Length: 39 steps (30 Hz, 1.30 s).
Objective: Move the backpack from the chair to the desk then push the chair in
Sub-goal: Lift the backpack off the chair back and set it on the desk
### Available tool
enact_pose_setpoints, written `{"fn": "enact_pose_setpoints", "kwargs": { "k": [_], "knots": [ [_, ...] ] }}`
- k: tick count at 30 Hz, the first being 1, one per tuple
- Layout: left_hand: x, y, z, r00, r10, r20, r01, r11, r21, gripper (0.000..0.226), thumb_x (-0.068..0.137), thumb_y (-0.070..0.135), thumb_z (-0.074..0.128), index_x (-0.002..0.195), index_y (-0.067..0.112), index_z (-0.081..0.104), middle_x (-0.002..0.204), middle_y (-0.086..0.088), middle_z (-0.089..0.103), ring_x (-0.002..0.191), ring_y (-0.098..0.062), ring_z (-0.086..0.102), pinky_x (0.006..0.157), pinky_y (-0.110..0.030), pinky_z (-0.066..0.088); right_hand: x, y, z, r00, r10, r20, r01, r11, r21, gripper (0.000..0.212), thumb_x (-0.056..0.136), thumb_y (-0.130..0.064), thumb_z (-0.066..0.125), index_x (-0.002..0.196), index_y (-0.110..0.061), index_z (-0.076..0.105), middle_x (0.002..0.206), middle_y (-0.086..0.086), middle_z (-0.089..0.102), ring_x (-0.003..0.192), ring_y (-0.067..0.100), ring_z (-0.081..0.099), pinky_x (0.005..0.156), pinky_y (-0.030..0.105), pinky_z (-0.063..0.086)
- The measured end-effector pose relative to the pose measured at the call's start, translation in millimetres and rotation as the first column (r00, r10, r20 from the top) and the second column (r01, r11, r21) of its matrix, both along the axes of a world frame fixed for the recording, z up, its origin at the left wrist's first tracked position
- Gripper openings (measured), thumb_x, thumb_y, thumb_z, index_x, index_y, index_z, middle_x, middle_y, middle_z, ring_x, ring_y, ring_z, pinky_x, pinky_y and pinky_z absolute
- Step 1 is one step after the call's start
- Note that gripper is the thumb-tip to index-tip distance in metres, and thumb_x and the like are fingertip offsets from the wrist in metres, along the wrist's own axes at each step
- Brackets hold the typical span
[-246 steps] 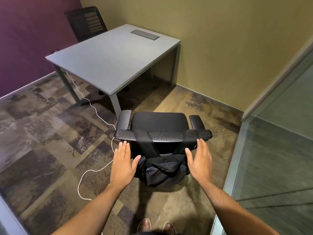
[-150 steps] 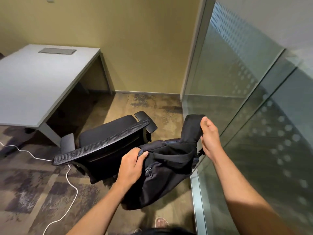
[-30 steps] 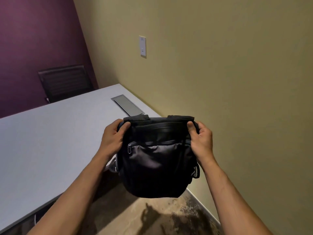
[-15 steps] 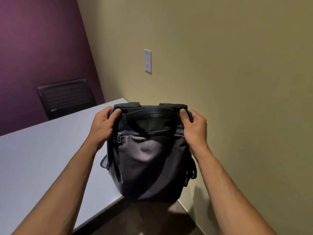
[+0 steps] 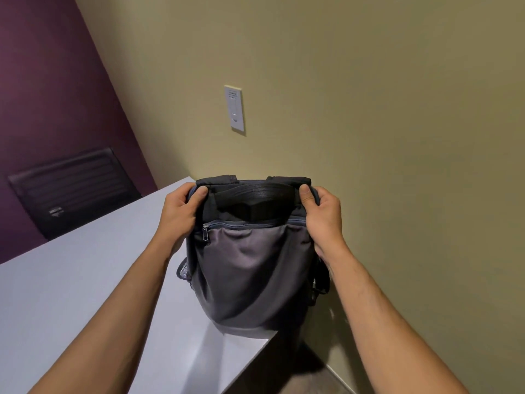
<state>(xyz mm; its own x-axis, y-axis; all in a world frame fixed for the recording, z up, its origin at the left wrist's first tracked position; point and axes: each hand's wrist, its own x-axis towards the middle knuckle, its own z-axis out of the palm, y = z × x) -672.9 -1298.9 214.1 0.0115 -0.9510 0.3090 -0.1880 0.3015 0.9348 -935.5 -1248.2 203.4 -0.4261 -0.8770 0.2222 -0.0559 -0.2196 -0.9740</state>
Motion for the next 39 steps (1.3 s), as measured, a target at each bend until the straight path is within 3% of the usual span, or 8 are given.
{"fn": "enact_pose_setpoints", "kwargs": {
  "k": [4,9,12,19,24,28,35,39],
  "knots": [
    [4.2,-49.5,-10.1,0.998,-0.055,-0.012,0.055,0.998,0.036,0.019,0.096,0.029,0.058,0.082,0.031,0.071,0.071,0.019,0.066,0.070,-0.001,0.056,0.066,-0.018,0.050,11.6,-29.8,-10.4,0.998,-0.064,0.028,0.063,0.997,0.045,0.046,0.096,-0.035,0.059,0.088,0.010,0.055,0.080,0.027,0.060,0.074,0.020,0.048,0.071,0.055,0.050],
    [-1.7,-107.3,-19.7,0.989,-0.140,0.040,0.137,0.988,0.074,0.023,0.095,0.033,0.058,0.085,0.014,0.065,0.075,0.005,0.056,0.072,-0.010,0.048,0.068,-0.030,0.043,12.7,-56.6,-17.2,0.987,-0.153,0.043,0.148,0.985,0.085,0.045,0.095,-0.038,0.059,0.084,0.006,0.056,0.075,0.007,0.055,0.070,0.018,0.046,0.066,0.037,0.042],
    [-16.2,-130.1,-21.3,0.983,-0.177,0.053,0.172,0.982,0.083,0.025,0.094,0.034,0.058,0.072,0.023,0.059,0.062,0.019,0.048,0.061,-0.002,0.041,0.055,-0.017,0.038,6.4,-68.9,-20.1,0.974,-0.219,0.052,0.212,0.970,0.117,0.039,0.097,-0.036,0.058,0.082,0.000,0.060,0.077,0.005,0.061,0.071,0.016,0.051,0.068,0.037,0.047],
    [-50.6,-174.0,-21.4,0.982,-0.180,0.059,0.176,0.982,0.062,0.026,0.095,0.031,0.058,0.075,0.014,0.056,0.063,0.014,0.048,0.061,-0.005,0.041,0.056,-0.022,0.037,-8.1,-94.8,-23.9,0.951,-0.302,0.070,0.292,0.949,0.120,0.038,0.097,-0.037,0.058,0.082,-0.001,0.059,0.075,0.004,0.059,0.069,0.014,0.049,0.065,0.035,0.045],
    [-68.3,-193.5,-17.5,0.986,-0.156,0.066,0.151,0.986,0.071,0.024,0.095,0.032,0.057,0.073,0.024,0.058,0.062,0.016,0.052,0.063,-0.007,0.045,0.060,-0.025,0.040,-13.4,-105.3,-24.3,0.941,-0.336,0.040,0.330,0.938,0.112,0.040,0.096,-0.041,0.058,0.084,-0.003,0.060,0.079,0.017,0.065,0.070,0.015,0.052,0.065,0.036,0.047],
    [-84.2,-205.1,-22.4,0.986,-0.118,0.117,0.110,0.991,0.071,0.017,0.095,0.032,0.058,0.086,0.020,0.064,0.078,0.005,0.063,0.074,-0.013,0.055,0.071,-0.032,0.045,-18.1,-105.1,-29.9,0.939,-0.344,-0.008,0.342,0.933,0.113,0.039,0.093,-0.045,0.060,0.074,-0.012,0.058,0.060,-0.012,0.056,0.057,0.005,0.045,0.055,0.023,0.041],
    [-108.1,-209.0,-37.1,0.976,-0.110,0.191,0.103,0.994,0.046,0.011,0.096,0.032,0.057,0.092,0.023,0.063,0.083,0.015,0.064,0.076,0.002,0.056,0.064,-0.008,0.041,-25.5,-89.0,-43.5,0.907,-0.402,-0.129,0.417,0.900,0.129,0.044,0.089,-0.055,0.060,0.066,-0.019,0.052,0.053,-0.018,0.051,0.049,0.003,0.041,0.046,0.013,0.033],
    [-116.0,-209.5,-46.1,0.973,-0.105,0.207,0.099,0.994,0.035,0.011,0.097,0.031,0.055,0.093,0.022,0.061,0.083,0.014,0.062,0.077,-0.004,0.055,0.059,-0.002,0.036,-23.5,-83.0,-45.5,0.903,-0.401,-0.152,0.420,0.899,0.125,0.038,0.091,-0.049,0.062,0.067,-0.021,0.053,0.055,-0.018,0.053,0.051,0.002,0.045,0.048,0.011,0.035]
  ]
}}
